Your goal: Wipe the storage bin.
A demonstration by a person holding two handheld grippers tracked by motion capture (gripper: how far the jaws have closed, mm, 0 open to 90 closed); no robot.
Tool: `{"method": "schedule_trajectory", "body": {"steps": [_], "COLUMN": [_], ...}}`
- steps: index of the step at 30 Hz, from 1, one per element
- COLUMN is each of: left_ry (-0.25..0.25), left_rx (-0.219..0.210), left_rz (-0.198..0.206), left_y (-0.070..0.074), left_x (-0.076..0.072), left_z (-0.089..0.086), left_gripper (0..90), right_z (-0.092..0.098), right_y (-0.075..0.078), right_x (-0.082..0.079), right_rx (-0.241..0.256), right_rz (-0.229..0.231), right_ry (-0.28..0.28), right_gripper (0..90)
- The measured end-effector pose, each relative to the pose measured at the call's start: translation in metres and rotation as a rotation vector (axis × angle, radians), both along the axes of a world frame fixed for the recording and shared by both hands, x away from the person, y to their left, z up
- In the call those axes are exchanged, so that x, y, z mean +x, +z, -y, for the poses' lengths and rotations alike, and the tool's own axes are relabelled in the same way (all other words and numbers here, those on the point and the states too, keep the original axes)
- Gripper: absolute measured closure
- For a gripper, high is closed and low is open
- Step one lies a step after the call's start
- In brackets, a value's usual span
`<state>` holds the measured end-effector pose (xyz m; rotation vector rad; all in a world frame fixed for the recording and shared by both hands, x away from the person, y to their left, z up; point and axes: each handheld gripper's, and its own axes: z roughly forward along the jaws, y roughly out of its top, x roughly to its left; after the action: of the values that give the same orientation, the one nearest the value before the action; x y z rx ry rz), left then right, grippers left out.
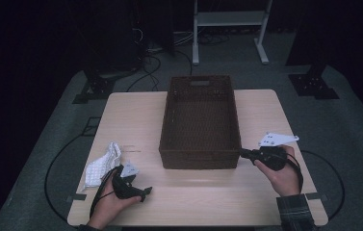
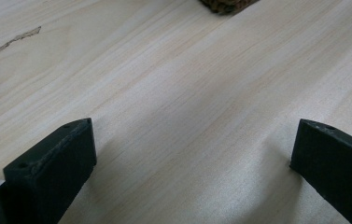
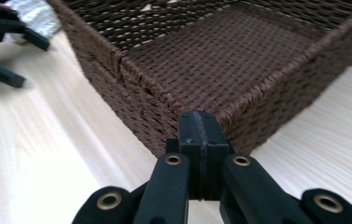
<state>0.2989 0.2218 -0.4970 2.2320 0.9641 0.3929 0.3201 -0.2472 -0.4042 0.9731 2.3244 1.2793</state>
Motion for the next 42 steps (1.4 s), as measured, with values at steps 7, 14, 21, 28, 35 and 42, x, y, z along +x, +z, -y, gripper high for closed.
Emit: {"method": "schedule_trajectory", "body": {"steps": [7, 14, 21, 28, 35, 42], "left_ry": [0.0, -0.023, -0.023, -0.023, -0.023, -0.023], "left_rx": [-0.002, -0.028, -0.027, -0.028, -0.028, -0.028], "left_rz": [0.002, 0.034, 0.034, 0.034, 0.034, 0.034], "left_y": [0.0, -0.003, -0.003, -0.003, -0.003, -0.003], "left_x": [0.0, 0.0, -0.001, -0.002, -0.002, -0.002], "left_z": [0.0, -0.003, -0.003, -0.003, -0.003, -0.003], "left_gripper": [0.0, 0.0, 0.0, 0.0, 0.0, 0.0], "right_z": [0.009, 0.027, 0.036, 0.044, 0.054, 0.063], "right_y": [-0.001, -0.001, -0.01, -0.027, -0.041, -0.051], "right_x": [0.0, -0.004, -0.004, -0.002, -0.006, -0.013], "right_rx": [0.022, 0.044, 0.03, -0.028, -0.047, -0.066], "right_rz": [0.002, 0.02, 0.037, -0.014, -0.056, -0.08], "right_ry": [-0.012, -0.073, -0.135, -0.188, -0.232, -0.262], "right_gripper": [85.4, 65.6, 42.8, 30.3, 24.3, 20.8]}}
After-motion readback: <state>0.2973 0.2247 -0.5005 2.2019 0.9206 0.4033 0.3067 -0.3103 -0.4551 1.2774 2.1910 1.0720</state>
